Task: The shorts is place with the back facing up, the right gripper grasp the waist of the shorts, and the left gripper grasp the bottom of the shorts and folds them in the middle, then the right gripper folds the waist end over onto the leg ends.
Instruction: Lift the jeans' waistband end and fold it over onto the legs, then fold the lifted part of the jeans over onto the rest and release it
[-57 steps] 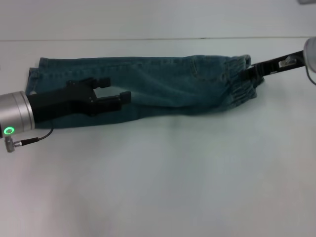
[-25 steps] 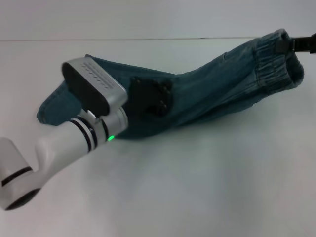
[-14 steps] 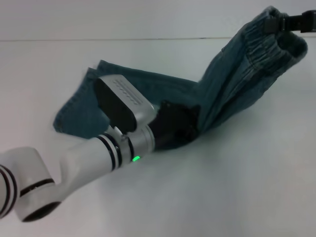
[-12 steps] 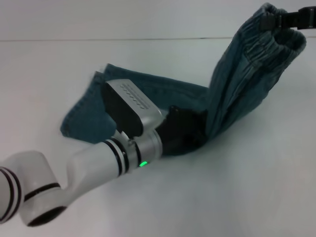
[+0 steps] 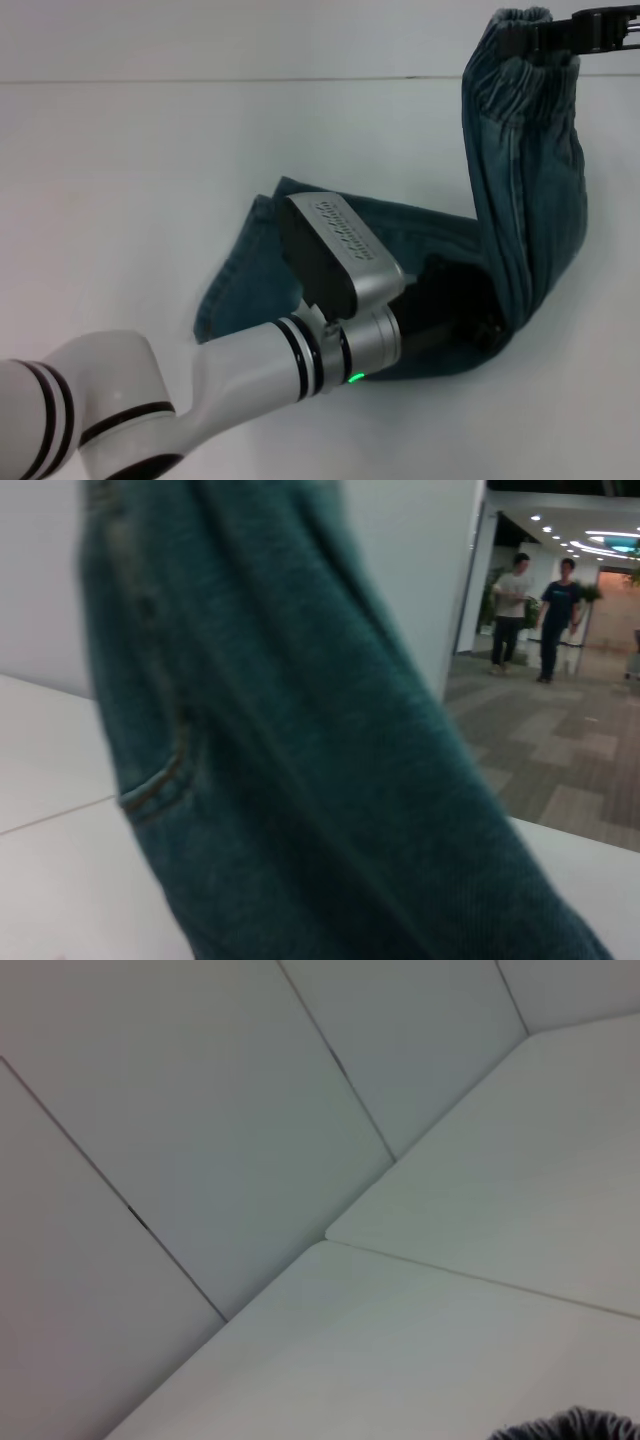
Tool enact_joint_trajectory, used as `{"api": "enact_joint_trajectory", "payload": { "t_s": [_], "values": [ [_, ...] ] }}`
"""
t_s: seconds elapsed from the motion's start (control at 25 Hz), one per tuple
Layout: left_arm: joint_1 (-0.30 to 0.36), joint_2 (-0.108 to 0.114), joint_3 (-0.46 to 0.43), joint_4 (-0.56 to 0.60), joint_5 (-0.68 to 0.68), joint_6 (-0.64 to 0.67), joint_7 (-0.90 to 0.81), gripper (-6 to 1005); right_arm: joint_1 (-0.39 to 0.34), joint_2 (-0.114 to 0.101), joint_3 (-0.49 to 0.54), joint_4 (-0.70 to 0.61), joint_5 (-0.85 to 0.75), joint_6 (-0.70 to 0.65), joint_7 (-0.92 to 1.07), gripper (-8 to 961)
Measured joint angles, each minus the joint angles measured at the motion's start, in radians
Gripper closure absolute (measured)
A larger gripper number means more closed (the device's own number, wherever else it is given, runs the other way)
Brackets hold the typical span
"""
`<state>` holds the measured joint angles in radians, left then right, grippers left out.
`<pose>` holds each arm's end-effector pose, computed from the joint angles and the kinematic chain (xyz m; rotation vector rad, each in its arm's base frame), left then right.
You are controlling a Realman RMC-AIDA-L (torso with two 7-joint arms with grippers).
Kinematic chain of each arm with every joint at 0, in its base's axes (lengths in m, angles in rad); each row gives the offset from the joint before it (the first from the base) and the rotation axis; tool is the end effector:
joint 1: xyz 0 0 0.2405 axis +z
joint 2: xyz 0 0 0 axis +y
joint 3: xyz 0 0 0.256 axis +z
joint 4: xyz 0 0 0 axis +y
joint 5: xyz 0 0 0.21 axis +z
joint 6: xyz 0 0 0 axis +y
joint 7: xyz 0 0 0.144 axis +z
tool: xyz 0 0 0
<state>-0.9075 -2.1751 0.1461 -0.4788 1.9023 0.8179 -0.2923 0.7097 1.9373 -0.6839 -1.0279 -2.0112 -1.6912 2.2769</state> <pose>-0.1380 0.2955 -0.2039 -2.6403 -0.4519 -0.7570 0.1744 0.3931 0.1147 -2.6199 1.1118 0.6806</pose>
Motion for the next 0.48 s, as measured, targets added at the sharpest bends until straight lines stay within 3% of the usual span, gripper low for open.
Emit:
{"api": "enact_joint_trajectory", "payload": {
  "t_s": [0.2, 0.48],
  "values": [
    [0.062, 0.0, -0.104, 0.004, 0.043, -0.017, 0.033, 955, 0.001, -0.004, -0.025, 0.04, 0.0, 0.014, -0.016, 878],
    [0.202, 0.001, -0.239, 0.067, 0.062, 0.041, 0.032, 901, -0.002, -0.007, -0.043, 0.065, -0.003, 0.017, -0.033, 874]
  ]
}}
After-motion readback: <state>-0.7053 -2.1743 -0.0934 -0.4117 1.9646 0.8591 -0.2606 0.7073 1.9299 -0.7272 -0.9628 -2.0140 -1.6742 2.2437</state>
